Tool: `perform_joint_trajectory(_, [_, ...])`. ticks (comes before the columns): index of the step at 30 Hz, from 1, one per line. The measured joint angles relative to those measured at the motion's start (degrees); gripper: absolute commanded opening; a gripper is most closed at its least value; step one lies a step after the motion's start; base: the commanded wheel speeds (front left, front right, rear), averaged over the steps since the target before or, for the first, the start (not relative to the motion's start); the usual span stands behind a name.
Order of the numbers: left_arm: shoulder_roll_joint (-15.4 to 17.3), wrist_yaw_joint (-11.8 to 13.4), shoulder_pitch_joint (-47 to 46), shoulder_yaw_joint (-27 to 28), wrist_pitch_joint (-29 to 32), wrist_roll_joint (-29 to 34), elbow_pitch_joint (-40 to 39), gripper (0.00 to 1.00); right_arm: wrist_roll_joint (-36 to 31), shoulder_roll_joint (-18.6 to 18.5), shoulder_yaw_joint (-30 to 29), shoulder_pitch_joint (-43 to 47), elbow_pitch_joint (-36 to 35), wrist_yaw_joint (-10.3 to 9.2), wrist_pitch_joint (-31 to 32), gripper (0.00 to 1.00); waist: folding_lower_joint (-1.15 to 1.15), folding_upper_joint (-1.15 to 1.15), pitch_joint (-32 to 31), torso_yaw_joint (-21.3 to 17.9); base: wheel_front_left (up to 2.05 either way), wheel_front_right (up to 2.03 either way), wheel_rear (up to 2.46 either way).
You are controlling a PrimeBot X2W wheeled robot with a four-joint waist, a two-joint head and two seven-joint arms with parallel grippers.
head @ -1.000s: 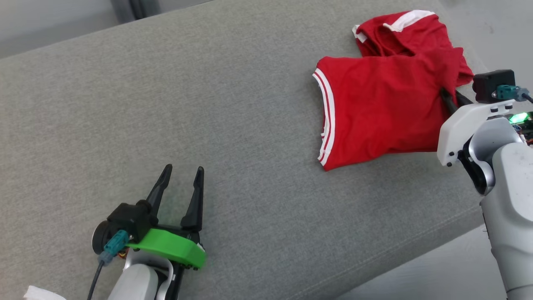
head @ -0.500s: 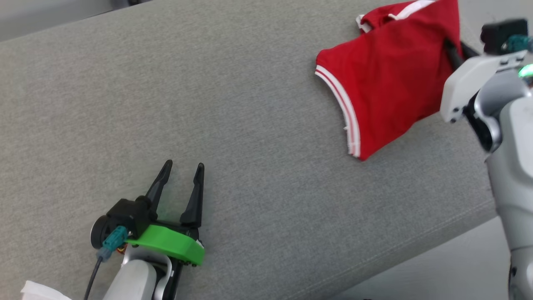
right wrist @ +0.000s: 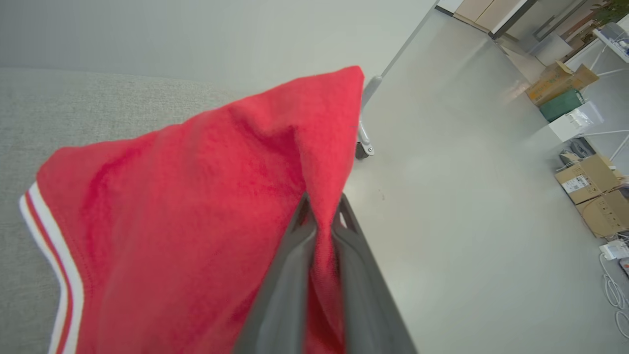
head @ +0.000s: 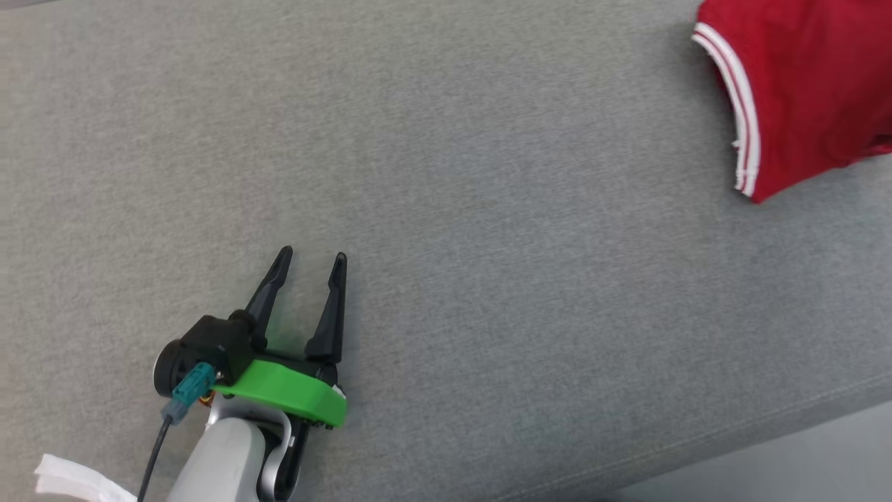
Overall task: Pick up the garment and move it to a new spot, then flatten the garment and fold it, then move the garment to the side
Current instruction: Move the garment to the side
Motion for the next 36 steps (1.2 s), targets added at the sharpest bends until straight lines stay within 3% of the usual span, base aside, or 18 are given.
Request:
perform_joint_trajectory(2, [0.0, 0.0, -0.1, 0.0, 0.0, 0.0, 0.0, 1.00, -1.7, -0.5, -3.0, 0.1, 0.9, 0.00, -1.0, 0.45, 0.00, 0.00, 0.6, 0.9, 0.00, 0.00, 0.00])
perform_joint_trajectory(3, [0.0, 0.0, -0.2, 0.0, 0.0, 0.1, 0.0, 1.00, -3.1, -0.7, -4.6, 0.3, 1.4, 0.01, -1.4, 1.00, 0.00, 0.00, 0.9, 1.4, 0.00, 0.00, 0.00])
perform_joint_trajectory(9, [-0.2, 0.0, -0.6, -0.1, 0.0, 0.3, -0.1, 1.00, -8.7, 1.5, -11.4, 2.0, 3.4, 0.00, -4.3, 1.00, 0.00, 0.00, 2.2, 3.3, 0.00, 0.00, 0.00])
perform_joint_trajectory(13, [-0.2, 0.0, -0.6, 0.1, 0.0, 0.4, 0.0, 1.00, -11.0, 3.3, -12.1, 2.0, 3.6, 0.00, -7.5, 1.00, 0.00, 0.00, 1.8, 3.4, 0.00, 0.00, 0.00])
perform_joint_trajectory(28, [-0.3, 0.0, -0.2, 3.9, 0.0, 1.2, -0.6, 1.00, -9.6, 10.9, -1.6, 0.2, 2.4, 0.00, -21.2, 1.00, 0.00, 0.00, -4.9, 4.7, 0.00, 0.00, 0.00])
perform_joint_trajectory(36, [-1.4, 0.4, 2.9, 9.8, 0.0, 1.6, -0.7, 1.00, -7.1, 17.6, -0.6, 8.6, 1.0, 0.00, -27.7, 1.00, 0.00, 0.00, -10.5, 8.0, 0.00, 0.00, 0.00])
